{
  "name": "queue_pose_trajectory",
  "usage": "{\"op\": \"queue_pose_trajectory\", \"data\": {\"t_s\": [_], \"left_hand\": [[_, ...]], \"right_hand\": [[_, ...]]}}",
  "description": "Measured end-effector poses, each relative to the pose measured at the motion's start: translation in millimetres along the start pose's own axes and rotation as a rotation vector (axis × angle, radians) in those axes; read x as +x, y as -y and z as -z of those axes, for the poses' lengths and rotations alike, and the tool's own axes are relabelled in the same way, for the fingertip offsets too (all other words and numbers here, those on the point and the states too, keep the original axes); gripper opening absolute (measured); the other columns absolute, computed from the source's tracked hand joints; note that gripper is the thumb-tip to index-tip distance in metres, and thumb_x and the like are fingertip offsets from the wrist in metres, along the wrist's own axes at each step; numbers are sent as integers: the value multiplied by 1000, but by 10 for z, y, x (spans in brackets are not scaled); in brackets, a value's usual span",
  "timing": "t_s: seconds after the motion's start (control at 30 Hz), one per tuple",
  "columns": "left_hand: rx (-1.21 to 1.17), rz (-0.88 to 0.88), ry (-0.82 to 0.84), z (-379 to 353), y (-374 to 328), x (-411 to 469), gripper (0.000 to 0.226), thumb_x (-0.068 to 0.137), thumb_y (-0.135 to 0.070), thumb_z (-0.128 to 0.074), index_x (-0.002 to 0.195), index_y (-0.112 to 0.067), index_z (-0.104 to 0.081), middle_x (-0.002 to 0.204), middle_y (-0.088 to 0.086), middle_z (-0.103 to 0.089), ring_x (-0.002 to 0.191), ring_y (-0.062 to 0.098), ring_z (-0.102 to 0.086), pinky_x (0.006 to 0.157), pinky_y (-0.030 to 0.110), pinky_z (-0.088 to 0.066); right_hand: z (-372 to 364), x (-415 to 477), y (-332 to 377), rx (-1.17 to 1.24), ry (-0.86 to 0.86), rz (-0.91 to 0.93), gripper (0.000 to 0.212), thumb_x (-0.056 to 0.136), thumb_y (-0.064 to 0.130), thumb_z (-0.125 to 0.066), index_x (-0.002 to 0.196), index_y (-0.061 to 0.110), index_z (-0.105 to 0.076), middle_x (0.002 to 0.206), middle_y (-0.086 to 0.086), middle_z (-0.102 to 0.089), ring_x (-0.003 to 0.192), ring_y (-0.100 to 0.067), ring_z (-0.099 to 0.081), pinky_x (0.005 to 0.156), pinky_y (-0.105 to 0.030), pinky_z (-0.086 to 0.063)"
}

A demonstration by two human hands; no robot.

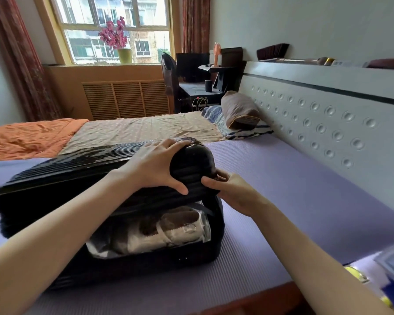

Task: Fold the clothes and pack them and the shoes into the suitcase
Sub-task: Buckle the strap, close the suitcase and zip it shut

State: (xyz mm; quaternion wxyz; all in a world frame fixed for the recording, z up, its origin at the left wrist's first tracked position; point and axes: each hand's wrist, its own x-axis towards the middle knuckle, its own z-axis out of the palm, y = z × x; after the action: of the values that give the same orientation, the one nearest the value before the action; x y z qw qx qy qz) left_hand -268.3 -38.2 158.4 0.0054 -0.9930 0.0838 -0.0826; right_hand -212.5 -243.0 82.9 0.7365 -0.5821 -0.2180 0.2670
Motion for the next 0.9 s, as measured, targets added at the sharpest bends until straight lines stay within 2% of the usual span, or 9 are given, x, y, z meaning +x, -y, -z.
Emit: {"op": "queue_pose_trajectory", "data": {"t_s": [0.13, 0.37, 0.43, 0.5, 0.57, 0.63, 0.73, 0.83, 0.9], "left_hand": [[25, -14, -76, -252, -71, -156, 125, 39, -90, -50, 148, -39, -14, 140, 1, -36, 122, 25, -38, 107, 42, -25], [-3, -31, -184, -742, -189, -456, 114, 48, -75, -71, 146, -41, -24, 136, 1, -40, 122, 24, -44, 100, 37, -38], [-3, -49, -235, -790, -241, -501, 112, 47, -72, -74, 144, -39, -30, 135, 3, -43, 121, 26, -46, 101, 38, -38], [7, -73, -295, -818, -311, -501, 110, 46, -68, -77, 142, -34, -37, 130, 4, -47, 117, 26, -49, 100, 39, -39], [52, -117, -341, -890, -416, -478, 107, 45, -65, -79, 140, -30, -43, 124, 5, -52, 113, 24, -53, 98, 39, -41], [74, -142, -348, -1025, -528, -467, 105, 45, -62, -79, 138, -29, -45, 121, 5, -53, 113, 24, -55, 96, 41, -42], [76, -129, -367, -1193, -573, -457, 107, 43, -59, -82, 138, -31, -42, 121, 5, -53, 118, 26, -51, 100, 50, -38], [93, -138, -367, -1253, -546, -445, 109, 44, -57, -82, 140, -31, -37, 121, 5, -50, 121, 26, -44, 105, 61, -29], [50, -147, -354, -1242, -544, -445, 103, 49, -57, -80, 140, -31, -38, 123, 5, -50, 120, 27, -46, 103, 60, -34]], "right_hand": [[-7, -229, -117, -279, 0, 25, 47, 78, 2, -72, 116, 27, -58, 101, 17, -70, 96, 3, -65, 76, -14, -51], [-10, -412, -500, -492, -90, 45, 72, 70, 12, -82, 118, 49, -45, 112, 20, -60, 98, 15, -57, 81, -5, -44], [27, -444, -574, -579, -133, 27, 80, 68, 22, -84, 126, 53, -38, 129, 12, -49, 116, 10, -44, 95, -11, -35], [100, -482, -634, -619, -138, -12, 90, 68, 29, -83, 138, 50, -31, 147, 5, -33, 136, -1, -18, 106, -24, -21], [205, -494, -712, -642, -123, -37, 95, 69, 30, -83, 143, 47, -26, 157, 1, -18, 144, -5, 3, 112, -33, -13], [292, -510, -818, -654, -124, -70, 95, 70, 30, -82, 143, 48, -24, 159, 1, -11, 145, -6, 9, 114, -36, -11], [352, -497, -982, -611, -118, -64, 91, 70, 31, -82, 138, 52, -25, 151, 18, -21, 143, -2, -10, 117, -31, -18], [368, -484, -1044, -553, -103, -69, 90, 72, 25, -81, 144, 41, -28, 135, 26, -39, 120, 10, -36, 91, 0, -36], [393, -466, -1074, -523, -78, -69, 93, 68, 28, -83, 144, 40, -30, 137, 24, -45, 124, 8, -41, 103, -11, -36]]}}
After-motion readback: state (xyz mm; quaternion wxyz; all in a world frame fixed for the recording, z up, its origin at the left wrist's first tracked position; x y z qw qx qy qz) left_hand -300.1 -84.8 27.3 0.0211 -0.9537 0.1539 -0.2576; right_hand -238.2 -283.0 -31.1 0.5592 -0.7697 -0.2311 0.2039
